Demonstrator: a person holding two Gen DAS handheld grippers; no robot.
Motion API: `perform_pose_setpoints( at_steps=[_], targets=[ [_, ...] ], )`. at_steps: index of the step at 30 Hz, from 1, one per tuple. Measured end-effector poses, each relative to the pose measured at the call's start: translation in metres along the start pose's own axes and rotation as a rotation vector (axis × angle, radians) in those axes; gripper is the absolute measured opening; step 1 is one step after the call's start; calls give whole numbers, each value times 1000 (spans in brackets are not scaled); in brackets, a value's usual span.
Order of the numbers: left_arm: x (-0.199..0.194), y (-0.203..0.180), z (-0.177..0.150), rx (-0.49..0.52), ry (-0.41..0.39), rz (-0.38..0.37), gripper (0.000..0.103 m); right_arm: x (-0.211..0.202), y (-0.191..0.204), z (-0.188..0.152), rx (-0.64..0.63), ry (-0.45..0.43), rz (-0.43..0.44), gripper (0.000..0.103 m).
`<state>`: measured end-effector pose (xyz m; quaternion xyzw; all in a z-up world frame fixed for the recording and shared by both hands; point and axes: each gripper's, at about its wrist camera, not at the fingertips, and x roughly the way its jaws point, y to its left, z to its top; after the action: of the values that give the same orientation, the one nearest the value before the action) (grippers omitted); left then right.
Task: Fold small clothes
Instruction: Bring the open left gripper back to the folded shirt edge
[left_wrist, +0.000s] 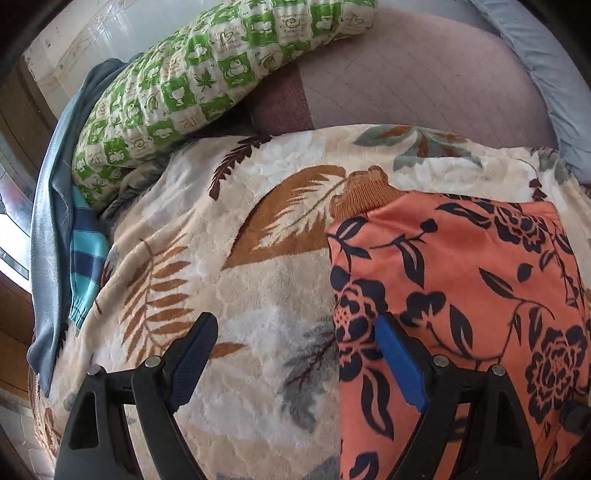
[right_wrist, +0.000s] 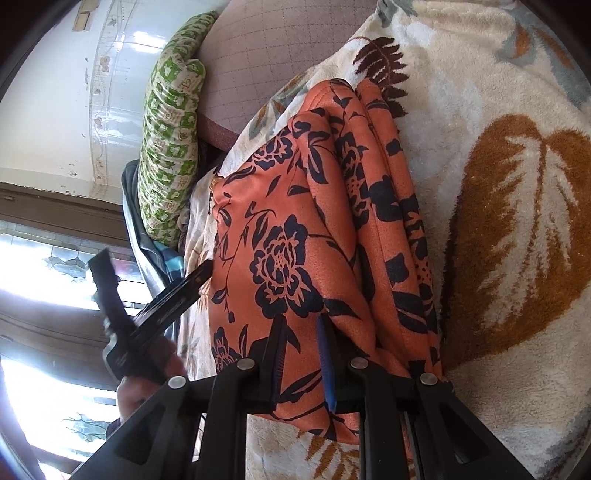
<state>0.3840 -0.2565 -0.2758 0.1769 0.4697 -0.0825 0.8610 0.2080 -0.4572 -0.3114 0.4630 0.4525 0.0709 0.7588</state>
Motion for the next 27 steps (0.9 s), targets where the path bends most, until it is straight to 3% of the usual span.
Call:
perform_pose_setpoints(
  at_steps=[3, 7, 13, 14, 15, 16, 17, 20, 24, 26, 27],
  targets=[
    [24, -12, 15, 27, 51, 27, 90, -2, 0, 0, 4, -1, 7, 20],
    [25, -22, 23, 87, 35, 81, 93, -12, 1, 1, 0, -42, 16, 20],
    [-11, 6, -9, 1, -25, -51, 93, -44, -10, 3, 46, -166, 35, 23],
    [-19, 9, -19, -3, -35, -71, 93, -47, -11, 2, 55, -181, 26, 27],
    [-28, 11, -28, 1, -47, -88, 93, -50, -13, 2, 60, -187, 22, 41],
    [-37, 11, -38, 9, -60, -103, 93, -51, -13, 1, 62, -190, 29, 61],
    [-46, 11, -48, 23, -71, -117, 93, -52, -11, 0, 59, -198, 37, 65],
    [-63, 1, -82, 104, -89, -158, 93, -47, 6, -2, -5, -181, 37, 64],
    [-61, -12, -118, 188, -120, -111, 97, -20, 11, -6, -24, -93, -126, 64],
    [-60, -11, -118, 179, -108, -112, 98, -13, -2, -8, 27, -75, -155, 52],
    [-60, -9, -113, 168, -82, -121, 98, -16, -6, -8, 47, -79, -158, 41]
  ],
)
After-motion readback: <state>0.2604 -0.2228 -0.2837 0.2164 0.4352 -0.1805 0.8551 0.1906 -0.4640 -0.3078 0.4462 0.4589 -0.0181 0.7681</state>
